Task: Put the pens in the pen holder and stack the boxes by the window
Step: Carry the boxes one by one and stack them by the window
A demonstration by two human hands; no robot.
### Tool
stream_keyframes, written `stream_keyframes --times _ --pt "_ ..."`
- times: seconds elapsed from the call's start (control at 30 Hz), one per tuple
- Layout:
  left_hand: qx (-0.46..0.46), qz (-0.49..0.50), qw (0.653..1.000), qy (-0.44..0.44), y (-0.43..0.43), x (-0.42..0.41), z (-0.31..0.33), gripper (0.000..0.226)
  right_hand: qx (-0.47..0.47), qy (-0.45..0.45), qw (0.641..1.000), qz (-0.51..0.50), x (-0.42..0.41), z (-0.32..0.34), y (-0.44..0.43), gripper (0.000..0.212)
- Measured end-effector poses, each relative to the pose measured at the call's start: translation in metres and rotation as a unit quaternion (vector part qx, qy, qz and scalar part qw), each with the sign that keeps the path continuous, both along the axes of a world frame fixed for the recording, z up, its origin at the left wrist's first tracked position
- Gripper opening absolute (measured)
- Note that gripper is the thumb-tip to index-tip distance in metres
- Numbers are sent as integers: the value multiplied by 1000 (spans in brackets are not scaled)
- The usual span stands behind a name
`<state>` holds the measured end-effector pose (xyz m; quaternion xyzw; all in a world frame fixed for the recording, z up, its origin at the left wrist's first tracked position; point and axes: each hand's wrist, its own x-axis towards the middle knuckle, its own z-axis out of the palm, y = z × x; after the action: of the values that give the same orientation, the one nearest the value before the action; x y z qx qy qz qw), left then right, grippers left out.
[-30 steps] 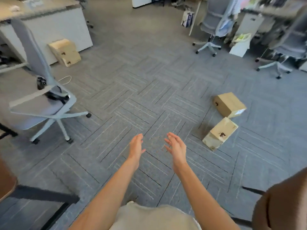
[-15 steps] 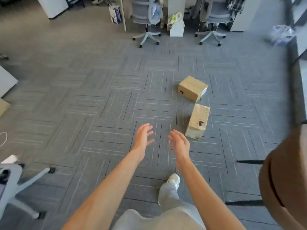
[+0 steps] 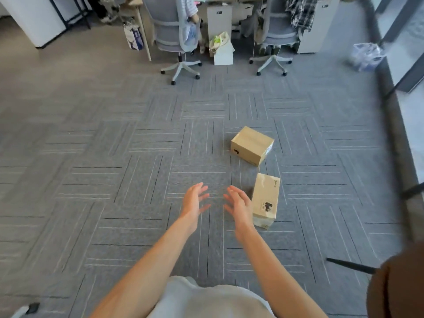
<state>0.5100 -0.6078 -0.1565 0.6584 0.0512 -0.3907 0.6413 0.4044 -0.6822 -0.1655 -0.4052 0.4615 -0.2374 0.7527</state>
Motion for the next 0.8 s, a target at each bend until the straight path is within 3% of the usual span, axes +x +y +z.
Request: stream_keyframes --times 0.37,0.5,0.8 --pt "38 -95 992 69 -157 132 -53 25 -14 66 993 -93 116 -29 -139 20" --pt "59 -162 984 52 -211 187 -56 20 -18 85 988 -129 165 -18 -185 32" --pt "90 -221 970 52 -345 274 -63 25 15 83 977 -194 241 -22 -311 31"
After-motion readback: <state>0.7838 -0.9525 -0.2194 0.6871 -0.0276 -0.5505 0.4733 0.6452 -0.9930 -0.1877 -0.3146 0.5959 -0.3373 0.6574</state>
